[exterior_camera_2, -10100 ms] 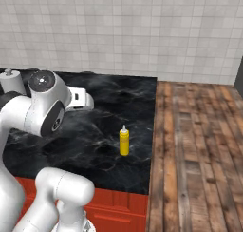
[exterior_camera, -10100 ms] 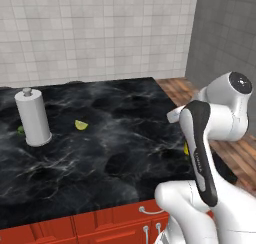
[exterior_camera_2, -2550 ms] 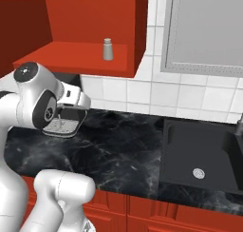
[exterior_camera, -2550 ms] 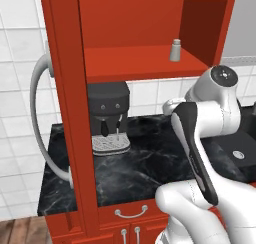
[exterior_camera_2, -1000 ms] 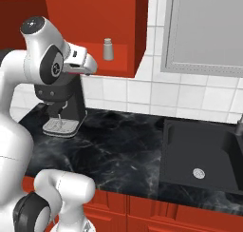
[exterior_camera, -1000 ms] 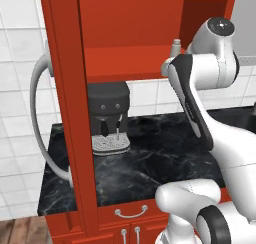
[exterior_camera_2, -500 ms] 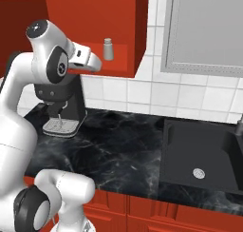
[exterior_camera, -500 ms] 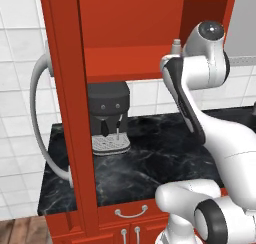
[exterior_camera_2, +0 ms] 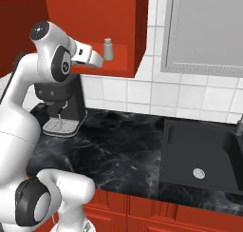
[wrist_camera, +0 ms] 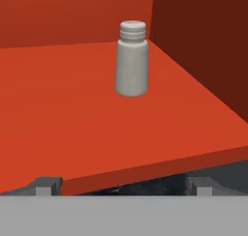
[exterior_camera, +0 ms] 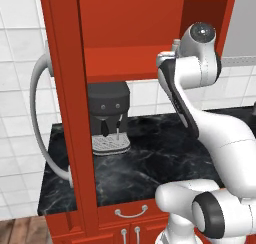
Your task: Move the mustard and shaker from the cabinet to the dining counter.
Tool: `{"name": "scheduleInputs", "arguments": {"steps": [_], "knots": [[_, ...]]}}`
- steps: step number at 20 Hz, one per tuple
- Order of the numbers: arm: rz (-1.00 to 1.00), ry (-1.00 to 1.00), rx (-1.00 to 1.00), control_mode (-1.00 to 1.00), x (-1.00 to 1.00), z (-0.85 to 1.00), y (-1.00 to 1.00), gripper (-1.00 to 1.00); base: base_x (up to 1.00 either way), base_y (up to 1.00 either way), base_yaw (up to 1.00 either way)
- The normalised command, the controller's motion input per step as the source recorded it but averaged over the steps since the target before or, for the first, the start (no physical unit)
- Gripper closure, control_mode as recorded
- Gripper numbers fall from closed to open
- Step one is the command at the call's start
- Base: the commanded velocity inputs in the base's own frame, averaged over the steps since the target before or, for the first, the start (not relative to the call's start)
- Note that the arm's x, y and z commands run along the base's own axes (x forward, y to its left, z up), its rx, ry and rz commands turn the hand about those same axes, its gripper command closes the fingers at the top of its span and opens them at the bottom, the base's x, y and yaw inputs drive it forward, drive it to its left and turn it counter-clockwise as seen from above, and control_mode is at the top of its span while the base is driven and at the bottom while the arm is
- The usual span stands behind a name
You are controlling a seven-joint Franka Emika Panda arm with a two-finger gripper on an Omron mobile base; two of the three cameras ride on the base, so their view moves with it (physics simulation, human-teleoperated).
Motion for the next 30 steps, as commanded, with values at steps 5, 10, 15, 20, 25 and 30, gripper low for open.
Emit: {"name": "scheduleInputs", "arguments": {"steps": [5, 10, 15, 20, 25, 30], "knots": [[0.0, -0.09, 0.0, -1.0, 0.31, 0.0, 0.0, -1.0, 0.0, 0.0, 0.0], [0.0, -0.02, 0.0, -1.0, 0.24, 0.05, -0.08, -1.0, 0.0, 0.0, 0.0], [-0.03, 0.03, 0.0, -1.0, 0.14, 0.25, -0.25, -1.0, 0.0, 0.0, 0.0], [-0.06, 0.09, 0.0, -1.0, 0.19, 0.28, -0.12, -1.0, 0.0, 0.0, 0.0], [-0.02, 0.01, 0.0, -1.0, 0.35, 0.03, 0.0, -1.0, 0.0, 0.0, 0.0], [0.0, 0.0, 0.0, -1.0, 0.32, -0.01, -0.02, -1.0, 0.0, 0.0, 0.0]]}}
